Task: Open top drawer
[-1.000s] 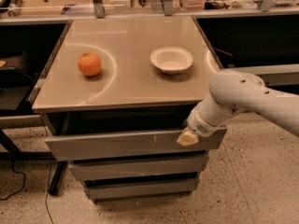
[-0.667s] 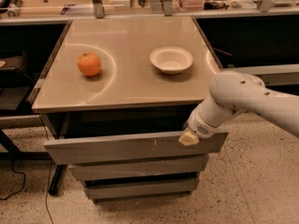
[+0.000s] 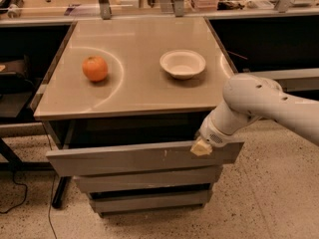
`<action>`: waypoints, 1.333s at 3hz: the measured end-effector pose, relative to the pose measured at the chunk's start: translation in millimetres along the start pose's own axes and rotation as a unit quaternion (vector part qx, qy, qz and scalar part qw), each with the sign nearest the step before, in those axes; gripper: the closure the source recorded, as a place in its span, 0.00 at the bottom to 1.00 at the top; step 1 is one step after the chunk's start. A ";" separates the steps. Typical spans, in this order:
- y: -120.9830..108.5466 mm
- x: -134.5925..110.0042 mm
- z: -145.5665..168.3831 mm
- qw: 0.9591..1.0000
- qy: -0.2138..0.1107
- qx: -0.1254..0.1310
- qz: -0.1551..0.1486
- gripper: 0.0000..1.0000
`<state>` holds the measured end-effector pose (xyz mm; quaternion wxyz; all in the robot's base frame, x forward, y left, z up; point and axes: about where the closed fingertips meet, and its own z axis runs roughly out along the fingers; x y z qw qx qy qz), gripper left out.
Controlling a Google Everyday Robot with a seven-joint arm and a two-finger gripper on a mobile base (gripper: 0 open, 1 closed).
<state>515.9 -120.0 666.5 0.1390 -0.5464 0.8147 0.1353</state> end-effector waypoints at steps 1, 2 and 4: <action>0.6 -3.0 -7.6 1.000 0.000 0.000 0.000 1.00; 11.0 -1.3 -12.8 1.000 0.000 -0.008 0.012 1.00; 42.6 23.4 -25.0 0.999 0.011 -0.018 0.049 1.00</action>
Offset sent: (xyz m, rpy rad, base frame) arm -0.1704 -0.0597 0.0454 -0.0088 0.2126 -0.2273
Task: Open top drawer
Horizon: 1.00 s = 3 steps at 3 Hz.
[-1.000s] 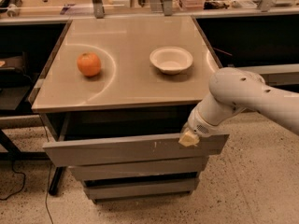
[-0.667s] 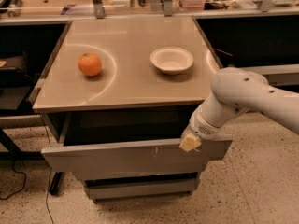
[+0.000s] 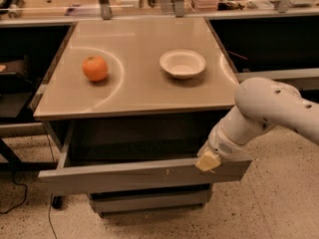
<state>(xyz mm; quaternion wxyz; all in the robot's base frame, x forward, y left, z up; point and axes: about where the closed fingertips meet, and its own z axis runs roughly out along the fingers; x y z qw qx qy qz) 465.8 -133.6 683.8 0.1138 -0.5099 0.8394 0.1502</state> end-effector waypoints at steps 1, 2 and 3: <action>18.3 12.5 -7.3 1.000 0.004 -0.007 0.018 1.00; 18.3 12.5 -7.3 1.000 0.004 -0.007 0.018 1.00; 18.0 12.4 -8.6 1.000 0.007 -0.009 0.018 1.00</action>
Offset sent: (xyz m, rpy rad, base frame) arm -0.1373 -0.0419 0.0277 -0.0072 0.1568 -0.1701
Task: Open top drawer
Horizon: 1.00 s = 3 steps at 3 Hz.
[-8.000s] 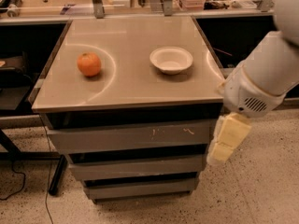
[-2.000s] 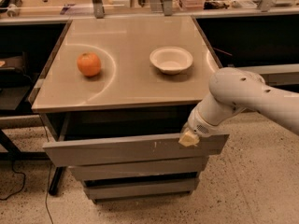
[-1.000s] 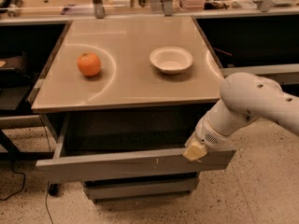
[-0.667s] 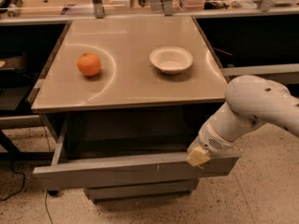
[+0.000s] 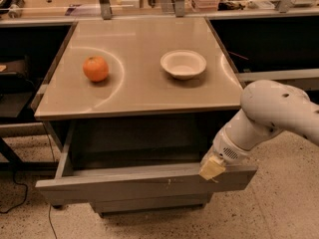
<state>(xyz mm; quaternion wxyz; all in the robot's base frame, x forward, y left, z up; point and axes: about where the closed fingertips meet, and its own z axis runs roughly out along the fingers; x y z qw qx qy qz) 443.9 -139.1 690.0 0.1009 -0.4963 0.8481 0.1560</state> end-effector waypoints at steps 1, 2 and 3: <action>3.1 3.2 0.7 1.000 0.005 -0.006 0.005 1.00; 3.3 2.7 -0.6 1.000 0.005 -0.007 0.005 1.00; 8.5 7.5 0.3 1.000 0.011 -0.013 0.008 1.00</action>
Offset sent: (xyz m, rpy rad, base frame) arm -0.0840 -0.0154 -0.0798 -0.0624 0.2848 -0.0086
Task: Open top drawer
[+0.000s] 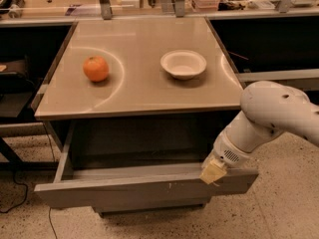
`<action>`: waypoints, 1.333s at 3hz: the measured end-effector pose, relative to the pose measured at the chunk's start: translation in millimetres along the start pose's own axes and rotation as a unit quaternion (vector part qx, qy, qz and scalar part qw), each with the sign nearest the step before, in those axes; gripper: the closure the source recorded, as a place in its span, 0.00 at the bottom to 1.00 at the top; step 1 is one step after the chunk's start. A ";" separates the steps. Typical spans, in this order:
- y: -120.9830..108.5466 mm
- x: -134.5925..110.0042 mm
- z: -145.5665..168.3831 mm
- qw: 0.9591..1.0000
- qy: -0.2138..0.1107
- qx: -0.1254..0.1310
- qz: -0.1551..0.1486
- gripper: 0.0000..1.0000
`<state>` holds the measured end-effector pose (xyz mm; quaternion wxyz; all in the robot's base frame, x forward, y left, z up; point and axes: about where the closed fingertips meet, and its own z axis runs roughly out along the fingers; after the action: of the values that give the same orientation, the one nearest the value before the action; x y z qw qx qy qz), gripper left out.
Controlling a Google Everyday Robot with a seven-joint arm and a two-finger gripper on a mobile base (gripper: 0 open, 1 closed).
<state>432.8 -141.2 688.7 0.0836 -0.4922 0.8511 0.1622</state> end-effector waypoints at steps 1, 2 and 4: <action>0.4 -0.4 -1.4 1.000 0.000 0.000 0.000 1.00; 7.9 4.4 -0.5 1.000 0.007 -0.009 0.003 1.00; 8.3 4.2 -0.6 1.000 0.006 -0.011 0.004 1.00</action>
Offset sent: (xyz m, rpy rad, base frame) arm -0.1244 -0.0080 -0.0839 -0.0412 0.3097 0.0043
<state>423.6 -141.0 689.5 0.0719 -0.4906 0.8518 0.1689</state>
